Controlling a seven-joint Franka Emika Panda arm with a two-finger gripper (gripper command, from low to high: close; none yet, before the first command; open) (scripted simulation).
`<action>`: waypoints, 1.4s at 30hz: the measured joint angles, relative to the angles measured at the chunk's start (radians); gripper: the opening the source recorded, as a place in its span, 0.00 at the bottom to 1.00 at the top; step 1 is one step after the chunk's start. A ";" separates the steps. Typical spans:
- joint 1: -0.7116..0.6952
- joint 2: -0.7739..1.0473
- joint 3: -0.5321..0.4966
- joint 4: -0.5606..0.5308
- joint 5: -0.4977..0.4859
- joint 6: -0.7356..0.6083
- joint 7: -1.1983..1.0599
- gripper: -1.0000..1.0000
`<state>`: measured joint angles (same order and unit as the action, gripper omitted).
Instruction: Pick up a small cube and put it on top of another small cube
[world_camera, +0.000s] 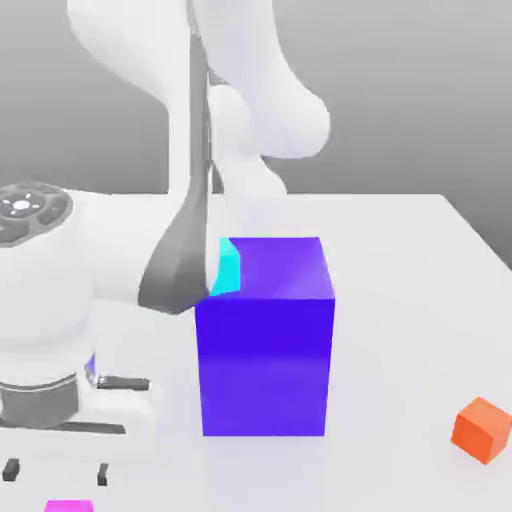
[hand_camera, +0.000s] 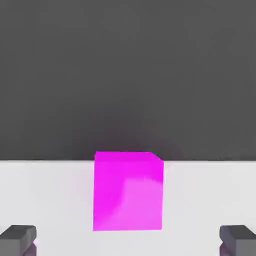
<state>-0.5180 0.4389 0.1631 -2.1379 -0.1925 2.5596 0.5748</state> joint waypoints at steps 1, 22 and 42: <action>-0.015 0.020 0.009 0.004 0.016 0.019 -0.016 0.50; 0.009 -0.011 -0.004 0.000 0.037 0.028 0.075 0.00; 0.082 -0.216 -0.071 -0.100 0.054 0.146 0.415 0.00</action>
<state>-0.4363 0.2227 0.0917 -2.2379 -0.1389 2.7053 0.9899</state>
